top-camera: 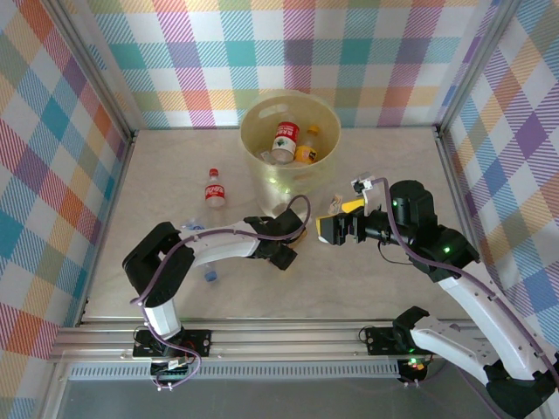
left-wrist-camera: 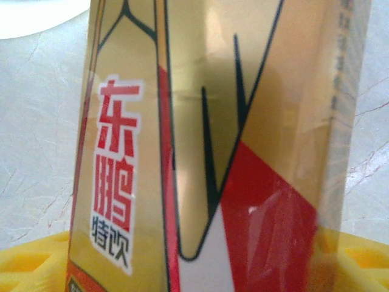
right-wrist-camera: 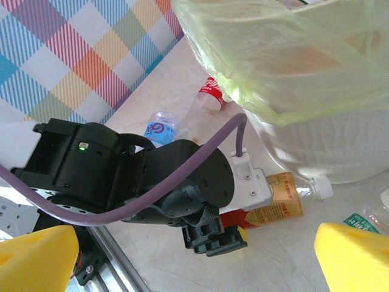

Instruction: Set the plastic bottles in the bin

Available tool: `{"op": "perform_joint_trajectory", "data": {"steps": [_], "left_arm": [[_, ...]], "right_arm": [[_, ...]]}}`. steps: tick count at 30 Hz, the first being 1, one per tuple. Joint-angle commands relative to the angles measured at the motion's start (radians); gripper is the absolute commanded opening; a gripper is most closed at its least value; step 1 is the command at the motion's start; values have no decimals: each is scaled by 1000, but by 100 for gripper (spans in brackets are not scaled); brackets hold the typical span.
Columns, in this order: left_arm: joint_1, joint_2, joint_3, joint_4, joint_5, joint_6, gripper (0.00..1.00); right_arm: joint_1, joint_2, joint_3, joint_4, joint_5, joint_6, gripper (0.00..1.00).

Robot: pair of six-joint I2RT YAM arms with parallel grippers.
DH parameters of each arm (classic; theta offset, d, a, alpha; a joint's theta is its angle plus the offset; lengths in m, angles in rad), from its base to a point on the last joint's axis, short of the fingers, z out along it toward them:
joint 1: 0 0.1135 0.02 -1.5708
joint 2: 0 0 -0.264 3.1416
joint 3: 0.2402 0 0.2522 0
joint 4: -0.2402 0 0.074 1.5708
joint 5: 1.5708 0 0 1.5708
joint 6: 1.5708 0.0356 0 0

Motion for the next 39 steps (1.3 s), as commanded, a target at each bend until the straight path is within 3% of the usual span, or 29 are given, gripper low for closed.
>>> {"op": "perform_joint_trajectory", "data": {"steps": [1, 18, 32, 39], "left_arm": [[-11, -70, -2, -32, 11, -16, 74], [-74, -414, -47, -126, 262, 72, 75], [-31, -413, 281, -197, 352, 37, 74], [41, -362, 441, -171, 350, 6, 73]], "right_arm": [[-1, -3, 2, 3, 6, 0, 100], [-1, -74, -7, 20, -4, -24, 100], [-1, -158, 125, -129, -133, -105, 100], [-1, -191, 120, -91, -82, -72, 100]]}}
